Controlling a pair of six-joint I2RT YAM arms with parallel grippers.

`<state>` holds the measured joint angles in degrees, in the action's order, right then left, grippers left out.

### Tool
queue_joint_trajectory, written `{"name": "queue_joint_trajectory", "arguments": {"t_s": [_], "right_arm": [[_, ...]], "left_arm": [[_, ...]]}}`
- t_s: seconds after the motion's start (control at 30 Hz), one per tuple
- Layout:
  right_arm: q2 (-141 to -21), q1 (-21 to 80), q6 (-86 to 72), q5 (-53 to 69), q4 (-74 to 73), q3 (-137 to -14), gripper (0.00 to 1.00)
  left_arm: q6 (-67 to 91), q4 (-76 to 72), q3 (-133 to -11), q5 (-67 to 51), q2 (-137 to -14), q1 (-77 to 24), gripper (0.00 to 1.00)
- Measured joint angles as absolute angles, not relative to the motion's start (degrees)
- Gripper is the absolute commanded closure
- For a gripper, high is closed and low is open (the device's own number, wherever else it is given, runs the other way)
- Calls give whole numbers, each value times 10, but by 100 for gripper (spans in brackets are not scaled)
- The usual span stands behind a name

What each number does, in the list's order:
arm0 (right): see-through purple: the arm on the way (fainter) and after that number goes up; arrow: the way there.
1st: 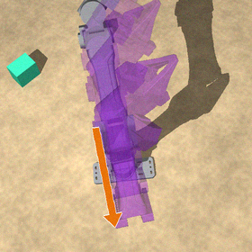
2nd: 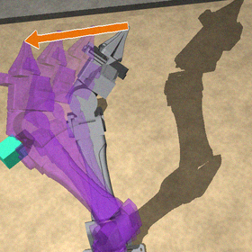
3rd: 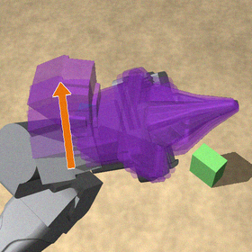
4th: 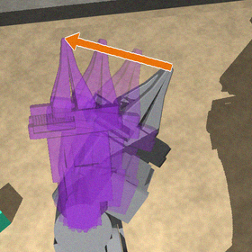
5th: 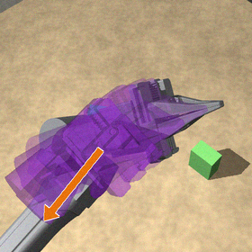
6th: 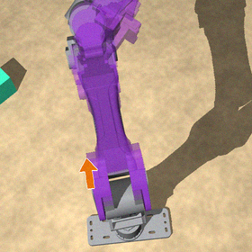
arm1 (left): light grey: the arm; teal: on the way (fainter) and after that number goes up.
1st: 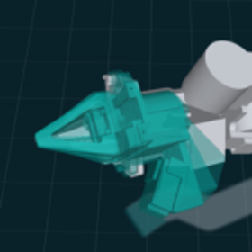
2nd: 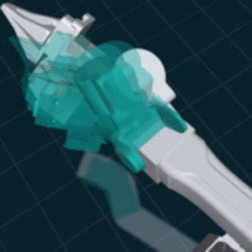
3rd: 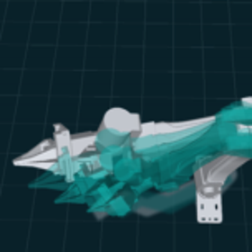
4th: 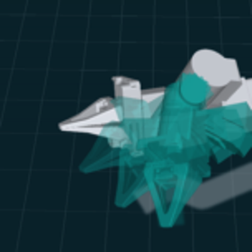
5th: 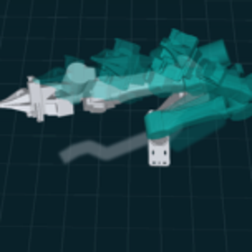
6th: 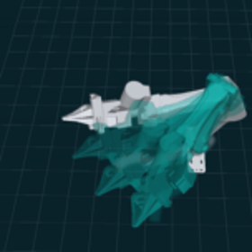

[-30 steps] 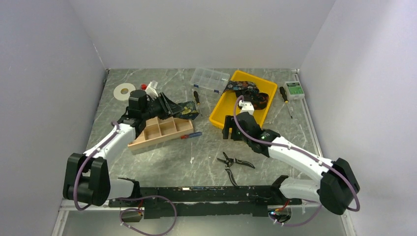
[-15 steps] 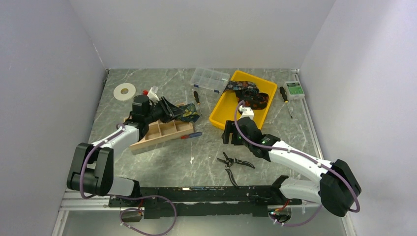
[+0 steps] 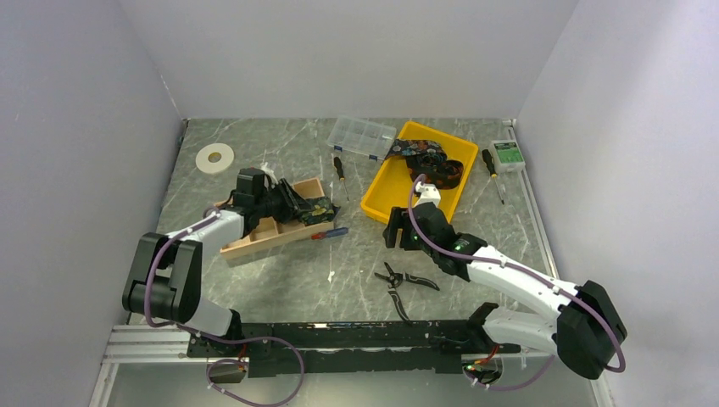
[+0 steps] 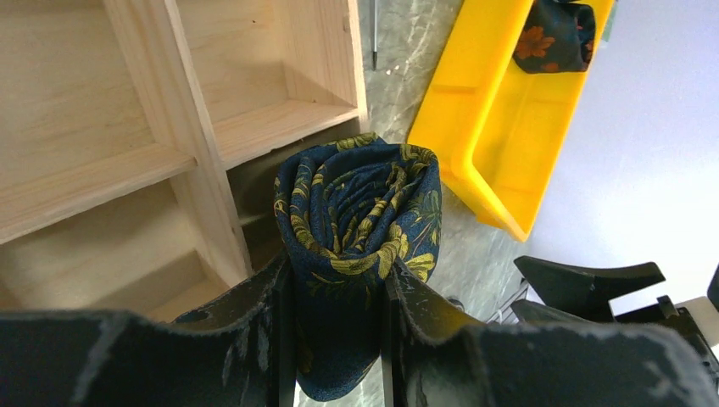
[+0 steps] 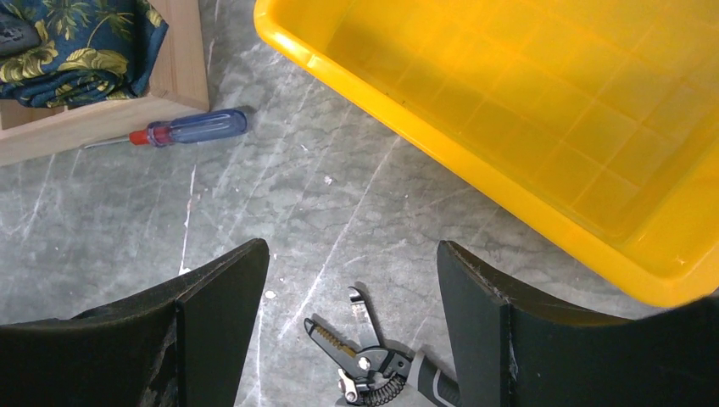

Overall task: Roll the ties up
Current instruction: Place the tie in the storage box.

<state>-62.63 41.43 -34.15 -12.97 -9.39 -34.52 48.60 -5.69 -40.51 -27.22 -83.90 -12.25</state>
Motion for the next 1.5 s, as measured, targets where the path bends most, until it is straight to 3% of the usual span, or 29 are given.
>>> {"name": "queue_joint_trajectory", "arguments": {"t_s": [0.6,1.5], "right_arm": [[-621,414,-345,-132,-89,-332,23],[-619,414,-345,-134,-71,-330,23]], "left_arm": [[370,197,-595,-102,-922,-197,97],[353,491,-857,86,-1123,-286,97]]}}
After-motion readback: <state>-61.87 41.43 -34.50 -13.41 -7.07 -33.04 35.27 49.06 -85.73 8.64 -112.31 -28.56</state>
